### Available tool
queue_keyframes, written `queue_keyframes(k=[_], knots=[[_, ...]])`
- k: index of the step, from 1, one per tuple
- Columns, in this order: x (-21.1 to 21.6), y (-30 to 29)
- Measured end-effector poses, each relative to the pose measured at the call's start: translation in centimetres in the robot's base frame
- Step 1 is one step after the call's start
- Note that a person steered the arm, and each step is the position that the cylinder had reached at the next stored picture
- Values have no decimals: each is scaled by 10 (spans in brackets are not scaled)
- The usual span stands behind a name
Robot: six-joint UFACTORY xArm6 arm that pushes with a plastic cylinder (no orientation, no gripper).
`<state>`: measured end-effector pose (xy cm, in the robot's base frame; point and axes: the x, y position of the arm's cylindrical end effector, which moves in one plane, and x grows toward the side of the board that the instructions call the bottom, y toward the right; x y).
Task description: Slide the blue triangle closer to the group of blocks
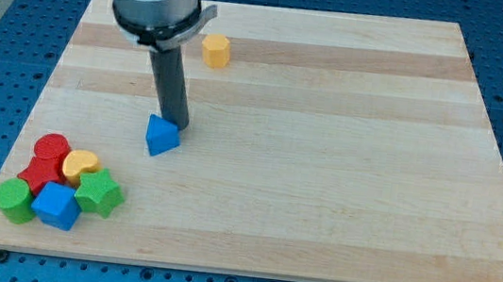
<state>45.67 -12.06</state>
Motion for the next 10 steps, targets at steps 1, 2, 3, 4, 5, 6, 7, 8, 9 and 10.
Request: queue_keyframes(k=[1, 2, 3, 4, 5, 6, 7, 8, 9, 10], knots=[[11, -25], [17, -12], [21, 20], [33, 19], [56, -5], [51, -29], [41, -33], [18, -26], [10, -37], [10, -70]])
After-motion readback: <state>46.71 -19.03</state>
